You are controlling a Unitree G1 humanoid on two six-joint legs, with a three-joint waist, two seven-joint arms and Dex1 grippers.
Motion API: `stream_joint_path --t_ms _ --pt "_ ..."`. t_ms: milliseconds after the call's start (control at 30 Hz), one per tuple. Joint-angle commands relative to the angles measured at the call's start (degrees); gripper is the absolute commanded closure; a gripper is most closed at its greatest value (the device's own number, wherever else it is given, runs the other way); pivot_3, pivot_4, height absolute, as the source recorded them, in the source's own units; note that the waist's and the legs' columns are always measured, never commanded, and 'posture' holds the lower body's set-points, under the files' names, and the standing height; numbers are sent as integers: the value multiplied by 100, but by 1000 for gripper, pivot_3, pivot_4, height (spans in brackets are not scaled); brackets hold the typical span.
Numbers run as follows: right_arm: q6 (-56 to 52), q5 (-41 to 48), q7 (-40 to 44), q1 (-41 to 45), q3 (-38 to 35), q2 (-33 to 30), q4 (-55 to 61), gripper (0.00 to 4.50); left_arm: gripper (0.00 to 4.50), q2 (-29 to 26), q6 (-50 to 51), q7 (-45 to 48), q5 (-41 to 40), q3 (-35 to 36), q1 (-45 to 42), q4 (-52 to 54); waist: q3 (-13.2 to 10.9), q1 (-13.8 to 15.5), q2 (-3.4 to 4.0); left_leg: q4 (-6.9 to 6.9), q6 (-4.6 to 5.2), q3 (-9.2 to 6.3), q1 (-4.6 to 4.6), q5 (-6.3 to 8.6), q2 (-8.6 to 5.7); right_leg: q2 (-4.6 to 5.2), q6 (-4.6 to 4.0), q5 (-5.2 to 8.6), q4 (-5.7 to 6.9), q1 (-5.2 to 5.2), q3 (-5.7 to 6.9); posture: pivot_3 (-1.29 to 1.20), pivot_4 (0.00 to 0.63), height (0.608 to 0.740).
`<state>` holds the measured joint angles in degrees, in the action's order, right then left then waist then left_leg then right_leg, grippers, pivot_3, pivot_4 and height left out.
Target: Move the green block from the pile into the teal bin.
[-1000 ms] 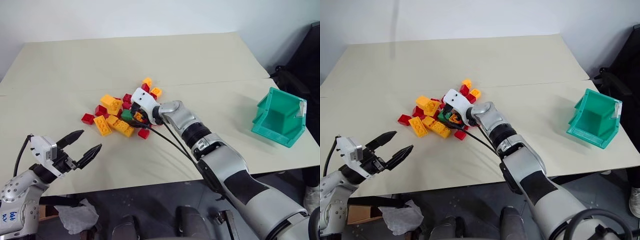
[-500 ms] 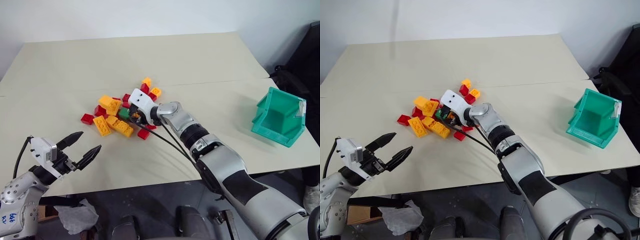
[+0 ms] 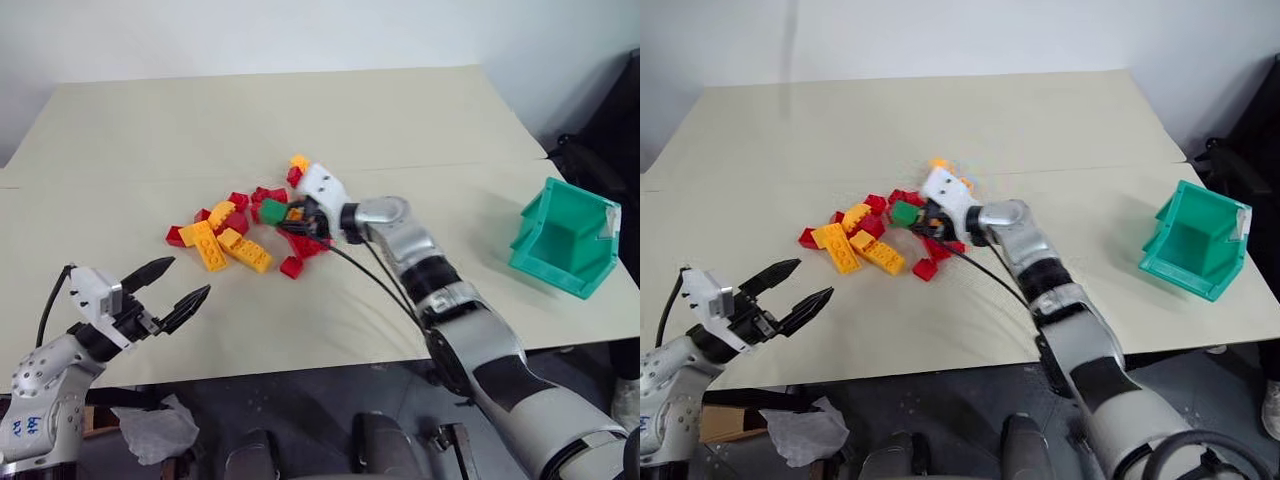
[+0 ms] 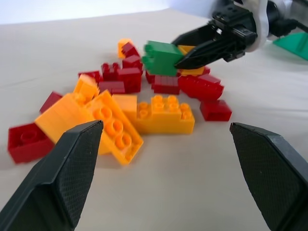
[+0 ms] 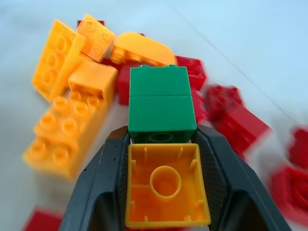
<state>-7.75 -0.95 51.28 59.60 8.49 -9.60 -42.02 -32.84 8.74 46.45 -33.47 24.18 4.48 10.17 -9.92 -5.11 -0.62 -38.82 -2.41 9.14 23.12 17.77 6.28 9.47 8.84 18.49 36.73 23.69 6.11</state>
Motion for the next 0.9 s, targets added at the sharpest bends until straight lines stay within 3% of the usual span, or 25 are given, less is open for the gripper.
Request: stream_joint_path --t_ms 33,133,267,567,900 --pt "-532 212 79 -531 -178 -465 1272 3016 0 -52 -31 58 -1 15 -23 -11 0 33 0 3 0 0 0 0 0 0 0 0 -2 0 0 0 150 740" --pt "-1006 366 114 -1202 -313 -900 2144 3016 0 -56 -24 105 -4 -52 -82 -77 -1 34 1 3 0 2 -2 0 0 0 0 0 -3 1 0 0 150 740" --pt "-1464 589 47 -1660 -366 -1022 2657 3016 0 -59 -27 184 24 -173 -213 -201 -1 27 1 0 0 5 -3 0 1 0 0 0 -6 1 0 0 150 740" --pt "-1779 576 11 -1687 -206 -1274 2682 123 0 -102 -18 272 53 -287 -438 -359 -1 57 1 -3 0 5 -1 0 0 0 0 0 -8 0 0 0 150 740" --pt "-2286 534 -76 -983 100 -1088 2323 21 0 -33 -41 255 73 -339 -420 -357 -1 41 2 -1 0 6 -2 0 0 0 0 0 -8 1 0 0 150 740"
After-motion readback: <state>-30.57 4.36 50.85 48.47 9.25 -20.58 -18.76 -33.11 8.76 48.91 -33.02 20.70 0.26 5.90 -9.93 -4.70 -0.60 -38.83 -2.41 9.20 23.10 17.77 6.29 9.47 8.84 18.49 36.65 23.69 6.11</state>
